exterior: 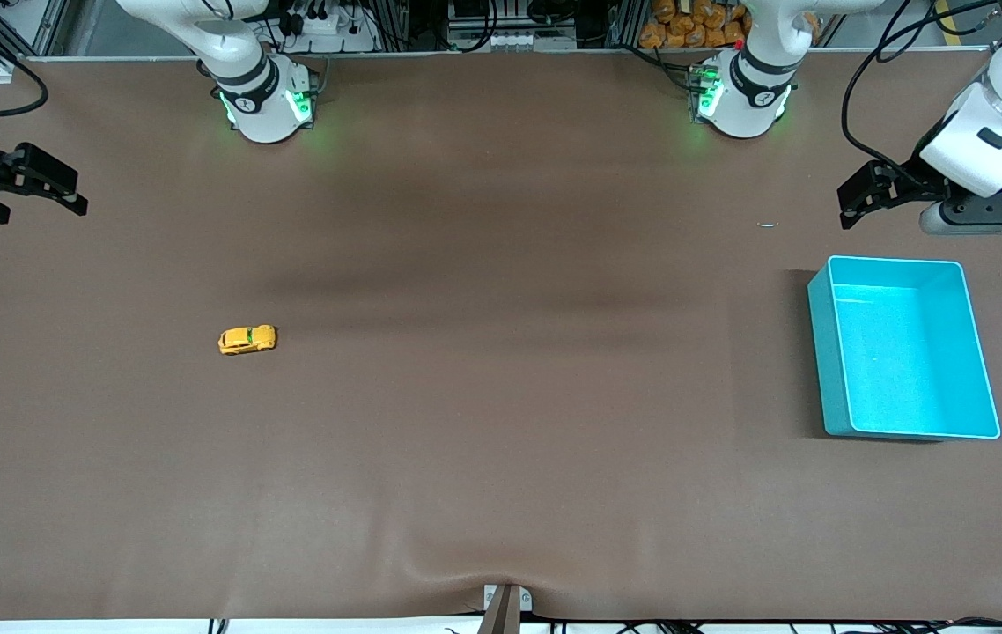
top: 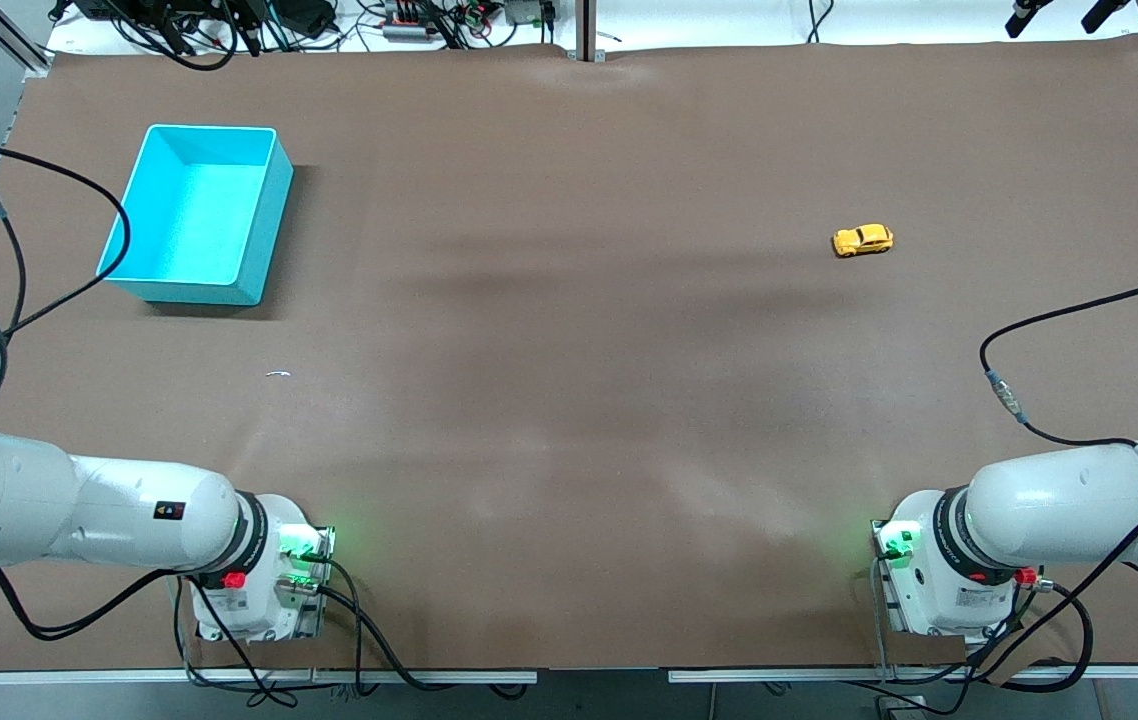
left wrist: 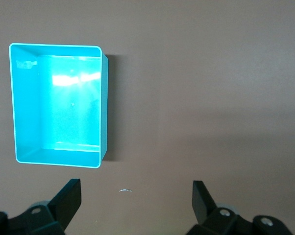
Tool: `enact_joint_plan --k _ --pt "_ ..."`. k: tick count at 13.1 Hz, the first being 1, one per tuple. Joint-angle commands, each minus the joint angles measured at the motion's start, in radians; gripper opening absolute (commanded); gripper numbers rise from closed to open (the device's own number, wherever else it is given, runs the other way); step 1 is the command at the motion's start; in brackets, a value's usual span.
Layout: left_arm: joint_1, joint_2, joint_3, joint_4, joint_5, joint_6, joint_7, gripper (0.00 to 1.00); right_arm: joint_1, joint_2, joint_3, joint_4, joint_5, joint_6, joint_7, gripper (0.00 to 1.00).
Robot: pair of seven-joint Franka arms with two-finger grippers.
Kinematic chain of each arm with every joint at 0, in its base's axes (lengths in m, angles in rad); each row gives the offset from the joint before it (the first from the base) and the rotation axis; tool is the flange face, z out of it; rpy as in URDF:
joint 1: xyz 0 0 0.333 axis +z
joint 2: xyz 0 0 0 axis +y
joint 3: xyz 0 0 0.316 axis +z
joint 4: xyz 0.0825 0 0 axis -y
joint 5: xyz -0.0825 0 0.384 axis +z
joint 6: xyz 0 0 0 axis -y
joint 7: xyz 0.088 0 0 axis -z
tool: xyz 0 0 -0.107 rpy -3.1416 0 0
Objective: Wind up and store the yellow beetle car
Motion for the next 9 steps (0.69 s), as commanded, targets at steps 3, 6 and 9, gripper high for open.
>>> enact_joint_plan --k 3,6,9 --pt "-0.002 0.007 0.000 0.015 0.016 -0.001 -0.007 1.00 0.001 -0.035 0.000 -0.035 0.003 0.005 0.004 1.00" --pt "-0.004 0.007 0.000 0.013 0.016 -0.001 -0.007 1.00 0.001 -0.031 0.000 -0.035 0.003 0.010 0.004 1.00" --pt "-0.002 0.007 0.000 0.013 0.016 -0.001 -0.007 1.00 0.001 -0.028 0.001 -0.058 0.003 0.016 0.001 1.00"
